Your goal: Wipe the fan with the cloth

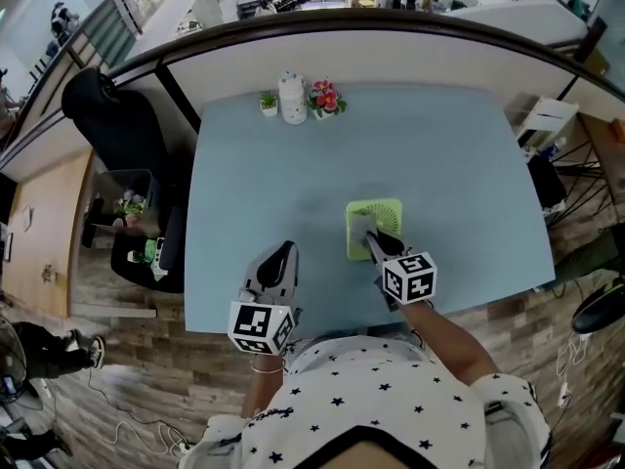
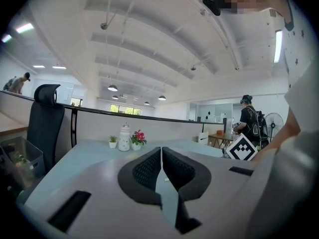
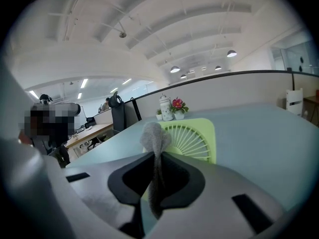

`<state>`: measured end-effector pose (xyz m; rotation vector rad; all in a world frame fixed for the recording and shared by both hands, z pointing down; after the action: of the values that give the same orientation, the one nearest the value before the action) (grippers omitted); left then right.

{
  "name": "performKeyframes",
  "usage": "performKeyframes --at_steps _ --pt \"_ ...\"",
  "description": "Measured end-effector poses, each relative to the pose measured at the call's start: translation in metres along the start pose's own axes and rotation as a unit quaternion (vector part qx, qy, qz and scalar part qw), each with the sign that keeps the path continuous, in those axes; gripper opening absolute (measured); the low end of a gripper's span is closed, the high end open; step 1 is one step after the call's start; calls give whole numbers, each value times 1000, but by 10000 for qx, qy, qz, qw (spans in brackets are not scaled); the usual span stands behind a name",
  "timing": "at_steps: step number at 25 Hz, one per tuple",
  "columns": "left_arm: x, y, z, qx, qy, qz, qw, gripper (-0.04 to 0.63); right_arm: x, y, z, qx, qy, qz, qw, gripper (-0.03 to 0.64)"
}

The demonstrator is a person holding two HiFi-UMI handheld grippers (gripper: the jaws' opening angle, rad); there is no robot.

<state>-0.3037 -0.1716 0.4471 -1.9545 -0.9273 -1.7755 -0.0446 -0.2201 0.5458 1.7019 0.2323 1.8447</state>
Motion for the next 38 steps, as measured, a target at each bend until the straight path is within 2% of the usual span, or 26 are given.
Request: performKeyframes --at_steps 9,24,31,35,38 --pt "-3 13 8 266 46 2 9996 32 4 -15 25 419 216 40 9989 31" --pt "-6 24 17 457 134 -48 9989 32 12 -28 66 1066 435 62 9933 31" --pt "-4 23 15 467 94 -48 9989 34 13 -31 66 1075 442 60 9932 31" --pt "-1 21 14 489 72 -69 9988 32 6 -41 57 1060 289 357 9933 31" --pt "0 21 12 524 63 -88 9986 32 -1 -43 38 804 67 572 9951 31"
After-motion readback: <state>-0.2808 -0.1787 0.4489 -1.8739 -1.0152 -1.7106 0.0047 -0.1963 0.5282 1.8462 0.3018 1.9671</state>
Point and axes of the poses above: the fingertips, and each gripper's own axes: y forward along the fingers, z to its right, x out of its underside, the point moved 9 cm from there along -y, backward along the fingers, and after that the axes turned 11 degrees about x, right-handed, at the moved point
